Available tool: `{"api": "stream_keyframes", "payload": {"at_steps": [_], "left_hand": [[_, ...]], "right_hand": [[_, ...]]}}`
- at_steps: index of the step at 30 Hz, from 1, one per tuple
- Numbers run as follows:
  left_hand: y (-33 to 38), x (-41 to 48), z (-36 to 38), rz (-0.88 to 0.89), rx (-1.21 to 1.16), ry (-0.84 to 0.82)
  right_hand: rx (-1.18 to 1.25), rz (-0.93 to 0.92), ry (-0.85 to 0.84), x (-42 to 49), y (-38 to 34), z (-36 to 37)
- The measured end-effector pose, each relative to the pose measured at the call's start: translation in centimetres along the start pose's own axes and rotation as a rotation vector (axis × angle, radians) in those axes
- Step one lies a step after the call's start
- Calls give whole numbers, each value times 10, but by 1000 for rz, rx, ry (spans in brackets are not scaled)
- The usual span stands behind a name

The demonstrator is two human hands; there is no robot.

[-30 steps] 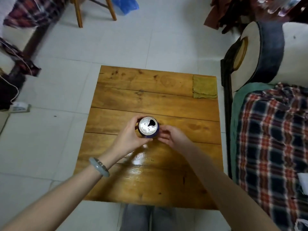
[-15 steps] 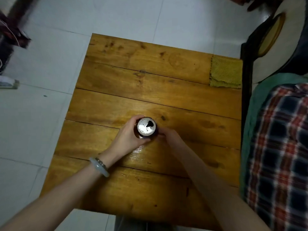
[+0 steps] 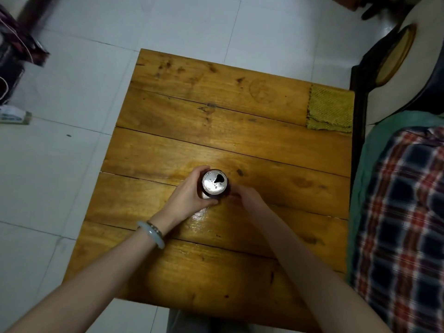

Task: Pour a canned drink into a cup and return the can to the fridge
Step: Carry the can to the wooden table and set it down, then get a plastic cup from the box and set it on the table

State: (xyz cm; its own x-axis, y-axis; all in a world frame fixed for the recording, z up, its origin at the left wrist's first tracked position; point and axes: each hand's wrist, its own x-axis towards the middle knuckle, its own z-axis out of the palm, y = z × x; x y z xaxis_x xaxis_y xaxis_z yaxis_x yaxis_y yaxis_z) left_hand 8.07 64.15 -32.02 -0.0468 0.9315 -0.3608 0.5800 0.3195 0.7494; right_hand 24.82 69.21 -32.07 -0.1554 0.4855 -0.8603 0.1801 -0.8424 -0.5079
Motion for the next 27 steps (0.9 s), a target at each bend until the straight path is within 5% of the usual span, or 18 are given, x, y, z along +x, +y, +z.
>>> {"api": "stream_keyframes", "payload": {"at_steps": [10,17,27], "left_hand": [[40,-63,-83,-89,408,-22],[97,-149,-148,-43,446,202],[131,-296,-204,-175,666,643]], "right_hand": [[-1081,-370,136,-94,-41,-14],[-1381,-790,220,-211,-81,24],[-1678,-1428,20,-328,-100,146]]}}
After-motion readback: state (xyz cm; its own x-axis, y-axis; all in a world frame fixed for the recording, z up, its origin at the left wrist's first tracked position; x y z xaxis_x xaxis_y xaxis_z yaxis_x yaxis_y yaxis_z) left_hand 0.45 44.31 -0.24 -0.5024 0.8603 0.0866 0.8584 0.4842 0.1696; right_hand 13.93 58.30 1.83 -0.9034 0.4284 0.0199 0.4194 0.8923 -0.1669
